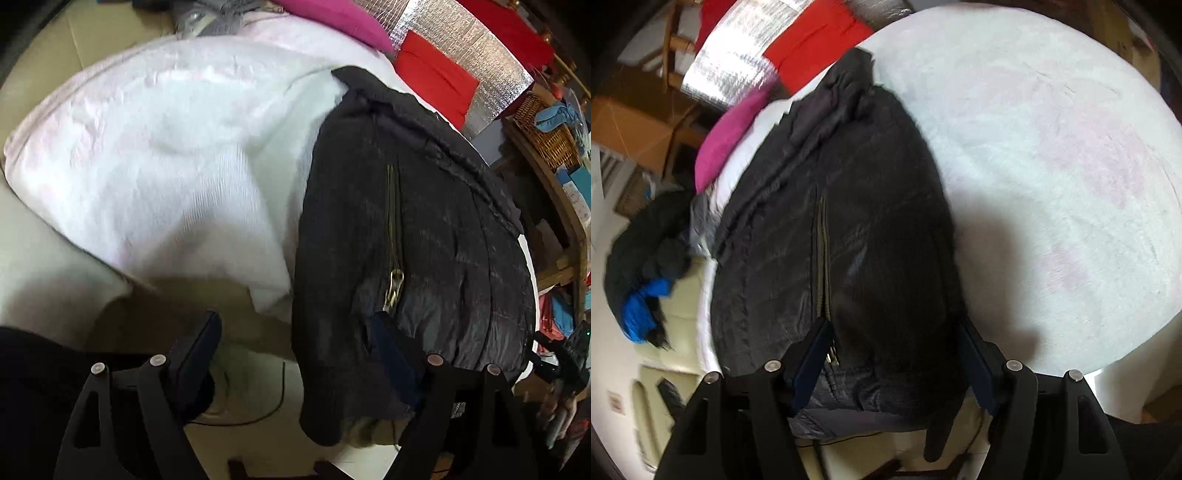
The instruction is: Fold large clothes
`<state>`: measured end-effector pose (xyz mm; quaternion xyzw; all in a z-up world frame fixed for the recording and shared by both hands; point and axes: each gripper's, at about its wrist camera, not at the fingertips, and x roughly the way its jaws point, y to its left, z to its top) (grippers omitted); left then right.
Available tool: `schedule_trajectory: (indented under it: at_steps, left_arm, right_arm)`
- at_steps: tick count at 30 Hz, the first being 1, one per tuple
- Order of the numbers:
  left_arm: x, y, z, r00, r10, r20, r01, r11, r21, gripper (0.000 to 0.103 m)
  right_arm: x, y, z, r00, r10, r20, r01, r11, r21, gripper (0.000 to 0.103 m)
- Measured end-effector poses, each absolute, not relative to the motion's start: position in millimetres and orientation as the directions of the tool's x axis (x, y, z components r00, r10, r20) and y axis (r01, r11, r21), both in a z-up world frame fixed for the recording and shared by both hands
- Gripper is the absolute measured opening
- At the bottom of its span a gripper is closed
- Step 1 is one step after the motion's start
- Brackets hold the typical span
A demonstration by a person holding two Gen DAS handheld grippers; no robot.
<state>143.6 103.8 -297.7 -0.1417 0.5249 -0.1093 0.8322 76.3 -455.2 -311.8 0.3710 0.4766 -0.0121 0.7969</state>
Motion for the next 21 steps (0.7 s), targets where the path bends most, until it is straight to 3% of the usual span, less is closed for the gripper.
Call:
schedule_trajectory:
  at_steps: [1,3,5,7,10,12,13,21]
  left_arm:
    - [141.9,102.3,-299.1,0.430,-0.344,-0.835,0.035,0.930,-0.365,0.083]
    - [139.8,98.3,-300.3,0.424,-0.359,-0.832,0.045,0.925,-0.376,0.081]
    - [140.6,93.8,-303.6,0.407,-0.372,-0.834,0.063,0.923,-0.380,0.061]
    - [141.4,90.7,-309.3,0.385,-0.389,-0.837,0.063,0.916,-0.396,0.058]
    - [139.5,85.0,-317.8,0.350,-0.411,-0.842,0.057,0.906,-0.419,0.062]
    - [139.6,78.6,-326.3,0.313,-0.392,-0.865,0.045,0.916,-0.399,0.078]
    - [140.2,74.5,-330.1,0.290,-0.389,-0.875,0.037,0.918,-0.395,0.084]
    - [134.0,53.4,-346.1,0.240,-0.439,-0.866,0.080,0.898,-0.433,0.082]
  right_arm:
    - [76.2,-449.2,-310.2,0.549,0.317,-0.773,0.362,0.744,0.562,0.071]
    - [75.1,-436.9,-303.9,0.558,0.297,-0.775,0.331,0.777,0.536,0.059]
    - [72.7,-429.1,-297.0,0.568,0.285,-0.772,0.292,0.807,0.513,0.053]
    - [72.5,-429.9,-296.5,0.562,0.282,-0.777,0.290,0.813,0.505,0.053]
    - [71.2,-438.5,-303.4,0.546,0.288,-0.787,0.323,0.794,0.515,0.058]
    - [69.1,-444.7,-309.5,0.512,0.296,-0.806,0.366,0.774,0.517,0.072]
    - [69.4,-446.3,-312.2,0.495,0.303,-0.815,0.378,0.769,0.515,0.072]
    - [70.0,-426.7,-325.6,0.447,0.288,-0.847,0.338,0.822,0.458,0.074]
